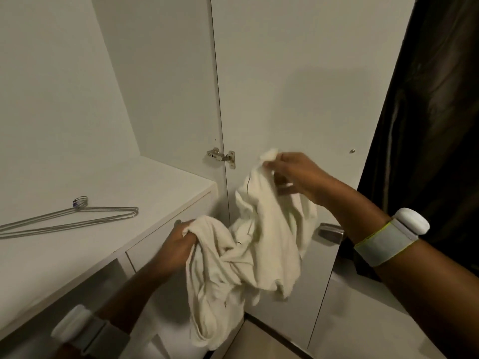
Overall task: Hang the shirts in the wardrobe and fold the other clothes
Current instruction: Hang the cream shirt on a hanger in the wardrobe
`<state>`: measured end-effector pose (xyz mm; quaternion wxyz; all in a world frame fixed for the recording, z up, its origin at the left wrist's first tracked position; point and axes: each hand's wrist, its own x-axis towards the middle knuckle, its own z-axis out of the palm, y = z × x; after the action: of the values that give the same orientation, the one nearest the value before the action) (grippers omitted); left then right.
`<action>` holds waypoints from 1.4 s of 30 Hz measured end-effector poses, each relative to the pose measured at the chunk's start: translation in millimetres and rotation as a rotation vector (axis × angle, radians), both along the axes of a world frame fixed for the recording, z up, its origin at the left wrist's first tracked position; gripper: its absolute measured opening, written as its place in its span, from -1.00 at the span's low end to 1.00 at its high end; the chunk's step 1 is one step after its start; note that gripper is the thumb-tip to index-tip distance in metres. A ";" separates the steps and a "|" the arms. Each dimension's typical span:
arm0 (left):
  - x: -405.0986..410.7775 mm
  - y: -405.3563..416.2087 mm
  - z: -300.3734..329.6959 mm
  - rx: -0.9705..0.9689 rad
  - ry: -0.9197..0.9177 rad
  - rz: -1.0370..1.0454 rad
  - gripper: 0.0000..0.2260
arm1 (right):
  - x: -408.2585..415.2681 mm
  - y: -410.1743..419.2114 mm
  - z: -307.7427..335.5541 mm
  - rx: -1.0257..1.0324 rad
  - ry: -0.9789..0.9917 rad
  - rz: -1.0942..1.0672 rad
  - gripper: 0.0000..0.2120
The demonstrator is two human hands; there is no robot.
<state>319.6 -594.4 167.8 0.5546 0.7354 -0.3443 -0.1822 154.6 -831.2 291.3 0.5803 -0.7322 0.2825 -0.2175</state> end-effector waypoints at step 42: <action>42.2 8.1 88.5 -0.236 0.393 -0.118 -0.63 | 39.6 8.9 6.7 0.017 -0.406 0.518 -0.83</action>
<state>361.8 -586.2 256.3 0.6814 0.5944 -0.2910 -0.3125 194.2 -822.2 298.0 0.6667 -0.7167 -0.0325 -0.2018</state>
